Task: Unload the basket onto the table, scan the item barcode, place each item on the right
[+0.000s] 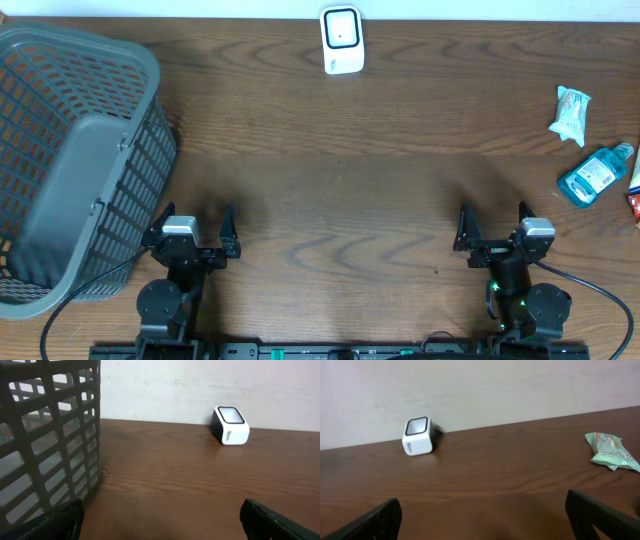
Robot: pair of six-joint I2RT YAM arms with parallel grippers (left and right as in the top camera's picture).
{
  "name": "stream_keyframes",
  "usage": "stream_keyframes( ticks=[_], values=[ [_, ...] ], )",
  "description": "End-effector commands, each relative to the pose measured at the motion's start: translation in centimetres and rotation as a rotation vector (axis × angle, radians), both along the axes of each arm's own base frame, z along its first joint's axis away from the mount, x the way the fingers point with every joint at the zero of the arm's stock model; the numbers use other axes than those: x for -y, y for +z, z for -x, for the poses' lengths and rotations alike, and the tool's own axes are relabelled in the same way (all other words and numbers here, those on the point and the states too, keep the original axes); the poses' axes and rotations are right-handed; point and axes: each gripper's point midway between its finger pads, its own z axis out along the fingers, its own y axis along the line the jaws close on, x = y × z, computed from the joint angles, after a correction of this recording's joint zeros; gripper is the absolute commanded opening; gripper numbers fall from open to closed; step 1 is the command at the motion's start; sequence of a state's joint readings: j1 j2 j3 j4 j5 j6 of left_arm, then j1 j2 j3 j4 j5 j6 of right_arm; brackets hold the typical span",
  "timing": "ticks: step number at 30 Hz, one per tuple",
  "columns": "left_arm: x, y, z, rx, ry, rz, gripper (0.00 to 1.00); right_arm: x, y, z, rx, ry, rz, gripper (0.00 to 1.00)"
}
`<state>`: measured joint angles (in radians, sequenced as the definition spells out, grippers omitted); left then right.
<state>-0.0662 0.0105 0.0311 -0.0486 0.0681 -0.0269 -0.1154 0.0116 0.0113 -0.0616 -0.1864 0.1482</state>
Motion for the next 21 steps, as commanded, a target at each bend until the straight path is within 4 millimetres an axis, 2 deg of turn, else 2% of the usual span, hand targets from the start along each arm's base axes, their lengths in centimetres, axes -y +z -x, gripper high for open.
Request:
stream_keyframes(
  ticks=[1,4,7,9,21],
  values=[
    [-0.29,-1.56,-0.02,-0.036,0.016,0.005,0.99,0.73,-0.10,-0.03,0.002,-0.043,0.031,0.99],
    [-0.29,-1.56,-0.02,-0.036,0.016,0.005,0.99,0.73,-0.20,-0.03,0.000,-0.040,0.076,0.99],
    [-0.29,-1.56,-0.02,-0.036,0.016,0.005,0.99,0.73,-0.20,-0.03,0.008,-0.030,0.240,0.99],
    [-0.29,-1.56,-0.02,-0.036,0.016,0.005,0.99,0.73,-0.20,-0.03,0.010,-0.027,0.280,0.99],
    [-0.29,-1.56,-0.02,-0.036,0.016,0.005,0.99,0.73,-0.20,-0.03,0.010,-0.027,0.279,0.99]
  ],
)
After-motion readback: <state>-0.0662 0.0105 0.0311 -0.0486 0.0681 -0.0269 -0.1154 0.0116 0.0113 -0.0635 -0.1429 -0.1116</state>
